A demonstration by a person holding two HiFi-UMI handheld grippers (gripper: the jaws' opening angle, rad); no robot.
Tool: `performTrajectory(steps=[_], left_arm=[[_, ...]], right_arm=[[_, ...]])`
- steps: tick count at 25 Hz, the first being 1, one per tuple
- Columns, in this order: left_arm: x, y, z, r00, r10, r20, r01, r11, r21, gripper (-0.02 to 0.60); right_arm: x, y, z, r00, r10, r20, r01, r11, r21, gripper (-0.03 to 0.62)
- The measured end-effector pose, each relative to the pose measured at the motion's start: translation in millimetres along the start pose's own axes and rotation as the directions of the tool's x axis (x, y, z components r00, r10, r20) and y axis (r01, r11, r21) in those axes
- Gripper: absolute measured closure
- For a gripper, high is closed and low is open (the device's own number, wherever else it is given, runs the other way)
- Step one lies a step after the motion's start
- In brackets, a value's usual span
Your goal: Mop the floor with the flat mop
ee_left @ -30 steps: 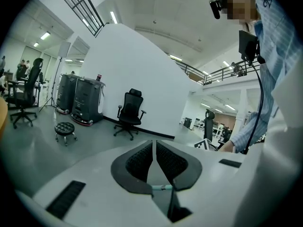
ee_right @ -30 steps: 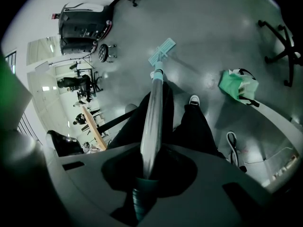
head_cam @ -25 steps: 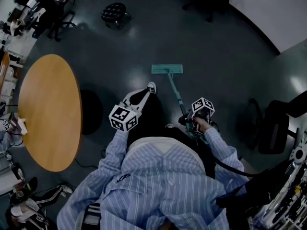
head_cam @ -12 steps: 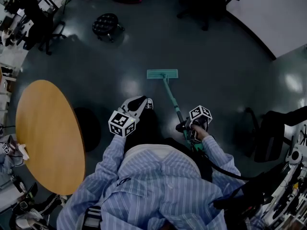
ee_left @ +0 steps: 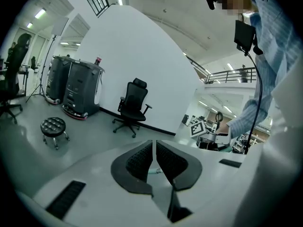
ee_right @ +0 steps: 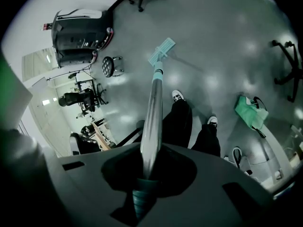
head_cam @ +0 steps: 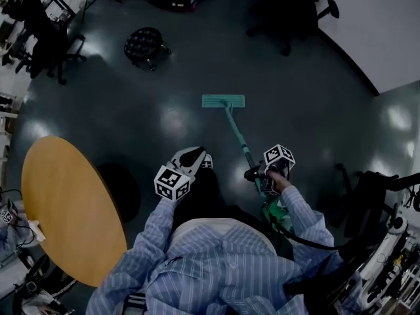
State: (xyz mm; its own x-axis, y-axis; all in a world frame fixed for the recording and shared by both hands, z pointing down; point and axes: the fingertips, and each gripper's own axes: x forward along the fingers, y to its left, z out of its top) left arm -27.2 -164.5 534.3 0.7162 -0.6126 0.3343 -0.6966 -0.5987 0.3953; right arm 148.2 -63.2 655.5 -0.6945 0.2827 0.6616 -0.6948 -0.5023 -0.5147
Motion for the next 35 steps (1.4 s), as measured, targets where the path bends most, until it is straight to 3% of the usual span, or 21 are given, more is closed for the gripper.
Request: performTrajectory(steps=[9, 15, 27, 35], left_arm=[[21.6, 73.8, 7.7, 0.999, -0.028, -0.038, 0.026, 0.999, -0.035, 0.555], [39.4, 100.2, 8.2, 0.996, -0.065, -0.068, 0.063, 0.998, -0.029, 0.555], [31.7, 143.4, 12.2, 0.999, 0.001, -0.05, -0.003, 0.999, -0.034, 0.555], [42.9, 167.2, -10.2, 0.998, 0.018, -0.067, -0.023, 0.997, -0.073, 0.555]], right_arm=[[4.1, 100.9, 135.4, 0.999, -0.031, 0.043, 0.032, 0.999, -0.034, 0.539], [0.1, 156.5, 227.3, 0.996, -0.036, 0.085, 0.041, 0.998, -0.049, 0.539], [6.9, 249.1, 367.4, 0.987, -0.013, 0.159, 0.022, 0.998, -0.059, 0.539], [11.9, 295.4, 443.8, 0.977, -0.064, 0.204, 0.081, 0.994, -0.079, 0.539]])
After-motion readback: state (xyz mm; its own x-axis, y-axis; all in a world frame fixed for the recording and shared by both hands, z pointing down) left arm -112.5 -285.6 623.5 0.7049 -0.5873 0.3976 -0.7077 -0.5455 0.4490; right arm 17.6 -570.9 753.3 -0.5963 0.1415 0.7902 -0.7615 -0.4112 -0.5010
